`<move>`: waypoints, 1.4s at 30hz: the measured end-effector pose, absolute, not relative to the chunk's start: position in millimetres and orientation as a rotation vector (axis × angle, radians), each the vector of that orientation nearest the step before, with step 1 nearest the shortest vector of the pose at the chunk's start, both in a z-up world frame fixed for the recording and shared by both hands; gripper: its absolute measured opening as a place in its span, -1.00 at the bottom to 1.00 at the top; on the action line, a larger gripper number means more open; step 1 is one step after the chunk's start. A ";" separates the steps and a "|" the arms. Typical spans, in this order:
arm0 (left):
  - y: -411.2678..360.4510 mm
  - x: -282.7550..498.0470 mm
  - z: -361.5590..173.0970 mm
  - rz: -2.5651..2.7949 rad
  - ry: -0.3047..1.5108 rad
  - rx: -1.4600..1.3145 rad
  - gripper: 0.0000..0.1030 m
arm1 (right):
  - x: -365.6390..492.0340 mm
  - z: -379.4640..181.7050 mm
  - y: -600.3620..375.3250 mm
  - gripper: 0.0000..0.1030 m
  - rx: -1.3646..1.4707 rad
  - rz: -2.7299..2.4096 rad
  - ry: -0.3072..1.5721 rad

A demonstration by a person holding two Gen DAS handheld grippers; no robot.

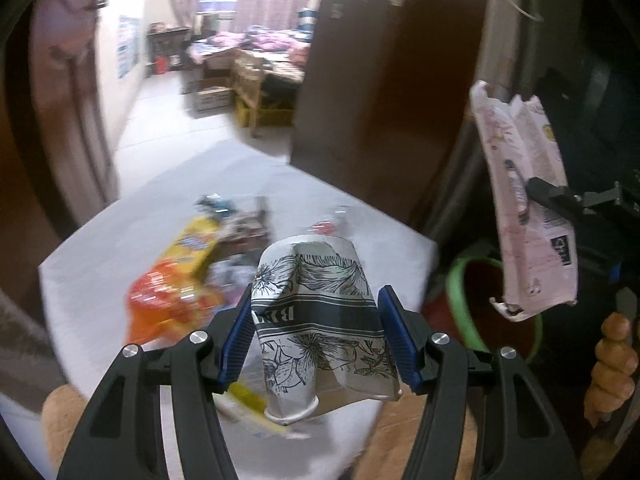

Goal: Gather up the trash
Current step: 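Drop the paper cup and Pocky box into the green bin with both tools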

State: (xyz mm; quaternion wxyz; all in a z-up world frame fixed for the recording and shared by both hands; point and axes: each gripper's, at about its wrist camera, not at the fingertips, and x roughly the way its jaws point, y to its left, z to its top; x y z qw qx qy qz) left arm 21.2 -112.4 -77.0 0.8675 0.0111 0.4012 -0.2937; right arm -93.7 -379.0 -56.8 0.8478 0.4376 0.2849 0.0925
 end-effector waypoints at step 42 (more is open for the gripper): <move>-243.2 -1.5 -83.7 -0.898 0.835 0.068 0.71 | -192.6 -120.3 -498.6 -0.38 0.980 -0.307 0.629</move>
